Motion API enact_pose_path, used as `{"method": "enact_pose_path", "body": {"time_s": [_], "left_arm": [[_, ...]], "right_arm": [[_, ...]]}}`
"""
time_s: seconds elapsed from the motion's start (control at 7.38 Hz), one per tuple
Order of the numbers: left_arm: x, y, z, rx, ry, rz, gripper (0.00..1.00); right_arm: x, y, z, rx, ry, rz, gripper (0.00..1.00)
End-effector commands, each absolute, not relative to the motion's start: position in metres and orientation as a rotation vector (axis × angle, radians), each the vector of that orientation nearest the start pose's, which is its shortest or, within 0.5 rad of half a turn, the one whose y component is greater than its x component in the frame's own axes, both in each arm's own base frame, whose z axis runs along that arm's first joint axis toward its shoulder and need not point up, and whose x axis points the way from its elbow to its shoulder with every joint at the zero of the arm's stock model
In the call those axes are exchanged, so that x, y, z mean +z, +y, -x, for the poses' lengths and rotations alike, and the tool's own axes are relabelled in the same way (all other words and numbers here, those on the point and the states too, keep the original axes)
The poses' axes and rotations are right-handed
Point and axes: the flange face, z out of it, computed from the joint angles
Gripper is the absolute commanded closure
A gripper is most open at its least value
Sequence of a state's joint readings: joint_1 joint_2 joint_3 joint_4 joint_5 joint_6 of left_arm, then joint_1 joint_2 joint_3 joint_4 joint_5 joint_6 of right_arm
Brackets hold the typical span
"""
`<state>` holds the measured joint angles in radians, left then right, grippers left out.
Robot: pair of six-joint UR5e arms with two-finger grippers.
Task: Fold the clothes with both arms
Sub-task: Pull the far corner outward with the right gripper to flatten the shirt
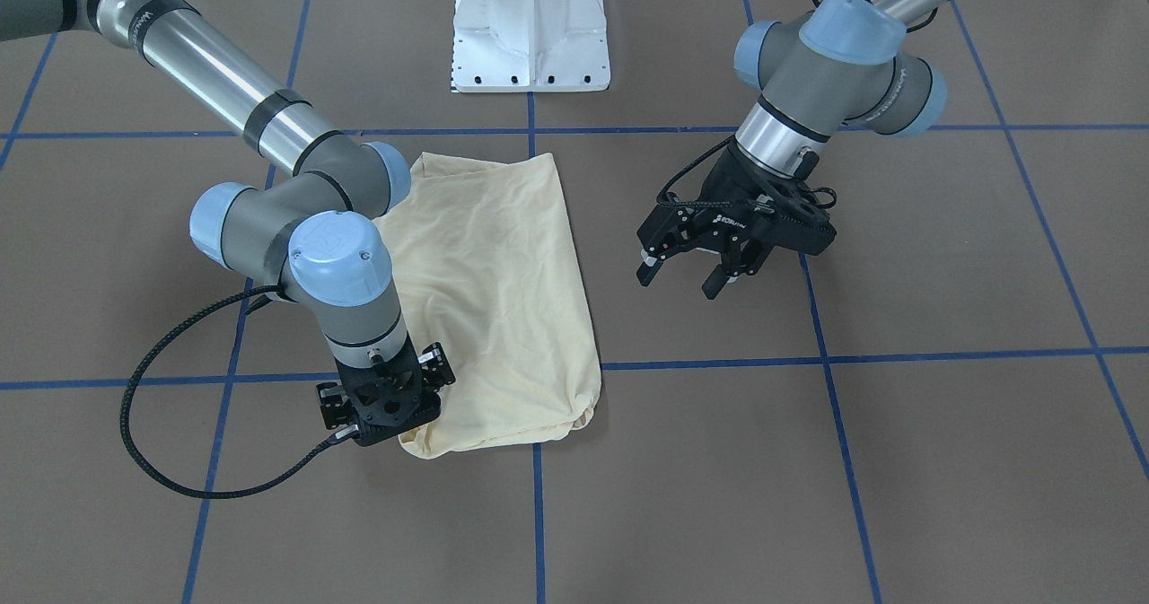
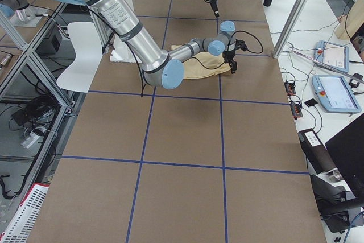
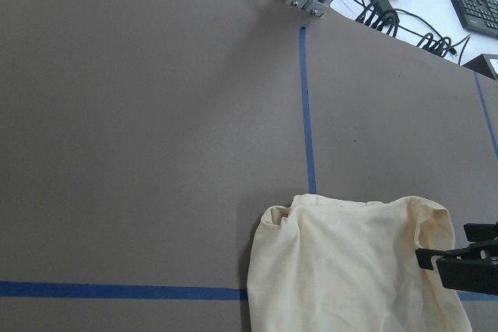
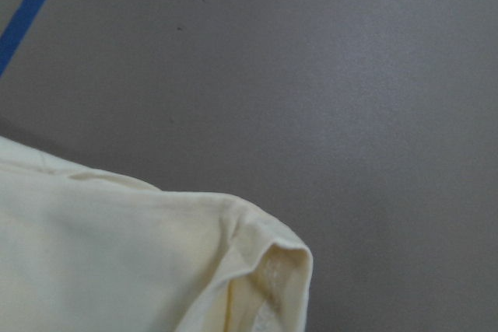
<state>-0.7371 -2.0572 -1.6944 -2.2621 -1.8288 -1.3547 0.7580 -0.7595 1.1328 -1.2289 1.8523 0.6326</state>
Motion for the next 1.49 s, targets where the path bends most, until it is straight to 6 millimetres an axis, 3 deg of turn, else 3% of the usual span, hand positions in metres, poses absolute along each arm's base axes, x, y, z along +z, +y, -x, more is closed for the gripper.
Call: {"method": "enact_pose_path", "body": {"time_s": [0.0, 0.41, 0.68, 0.95, 1.08, 1.36], "left_arm": [[0.238, -0.506, -0.397, -0.275, 1.266, -0.403, 0.0], [0.239, -0.505, -0.396, -0.275, 1.264, -0.4, 0.0], [0.241, -0.505, -0.396, -0.275, 1.26, -0.397, 0.0], [0.232, -0.492, -0.399, -0.317, 1.305, -0.274, 0.0], [0.216, -0.474, -0.398, -0.325, 1.343, -0.177, 0.0], [0.205, -0.419, -0.444, -0.39, 1.373, 0.031, 0.0]], "right_arm": [[0.336, -0.646, 0.509, -0.258, -0.641, -0.348, 0.0], [0.345, -0.669, 0.475, -0.285, -0.615, -0.373, 0.0], [0.332, -0.669, 0.473, -0.291, -0.645, -0.379, 0.0], [0.307, -0.646, 0.464, -0.324, -0.762, -0.356, 0.0], [0.31, -0.623, 0.449, -0.303, -0.829, -0.315, 0.0], [0.333, -0.575, 0.414, -0.228, -0.932, -0.2, 0.0]]}}
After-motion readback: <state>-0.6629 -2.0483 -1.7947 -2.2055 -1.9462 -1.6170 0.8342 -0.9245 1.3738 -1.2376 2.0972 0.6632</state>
